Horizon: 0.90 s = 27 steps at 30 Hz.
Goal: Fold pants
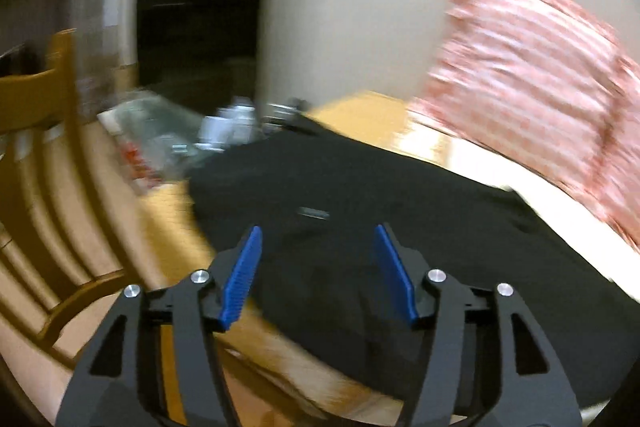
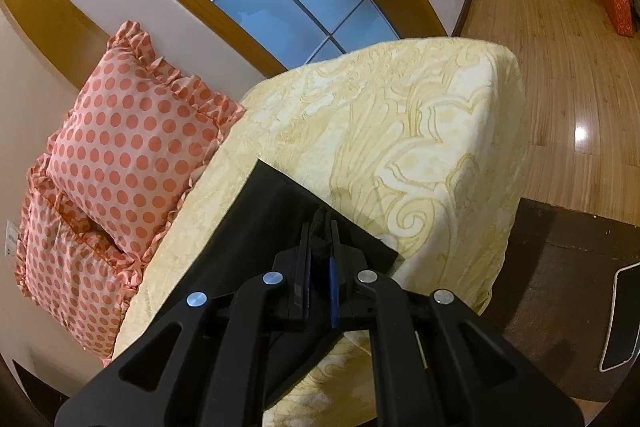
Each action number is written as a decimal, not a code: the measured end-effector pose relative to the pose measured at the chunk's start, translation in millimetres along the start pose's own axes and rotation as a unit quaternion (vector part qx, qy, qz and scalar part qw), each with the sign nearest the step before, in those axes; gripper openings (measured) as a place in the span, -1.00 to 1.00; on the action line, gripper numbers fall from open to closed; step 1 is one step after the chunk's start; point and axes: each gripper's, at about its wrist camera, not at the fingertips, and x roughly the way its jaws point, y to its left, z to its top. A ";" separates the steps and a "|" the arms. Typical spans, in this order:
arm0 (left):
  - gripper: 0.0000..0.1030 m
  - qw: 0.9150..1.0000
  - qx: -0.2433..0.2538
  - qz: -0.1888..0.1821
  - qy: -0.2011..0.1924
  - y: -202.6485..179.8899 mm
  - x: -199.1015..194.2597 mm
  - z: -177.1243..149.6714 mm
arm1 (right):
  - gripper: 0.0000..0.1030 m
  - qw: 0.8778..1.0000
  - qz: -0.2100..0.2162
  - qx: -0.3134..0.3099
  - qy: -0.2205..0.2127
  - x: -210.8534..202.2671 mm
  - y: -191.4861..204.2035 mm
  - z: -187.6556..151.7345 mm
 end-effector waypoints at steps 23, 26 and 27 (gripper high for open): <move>0.36 0.986 0.096 -0.117 0.070 -88.8 34.5 -45.4 | -0.14 0.998 -0.052 -0.022 -0.016 -19.2 -8.1 7.5; 0.38 0.986 0.098 -0.118 0.069 -89.3 34.2 -45.7 | -0.13 0.998 -0.056 -0.019 -0.008 -14.3 -13.3 6.1; 0.38 0.986 0.099 -0.119 0.069 -89.0 34.1 -45.9 | -0.13 0.998 -0.056 -0.021 -0.008 -13.7 -13.7 3.7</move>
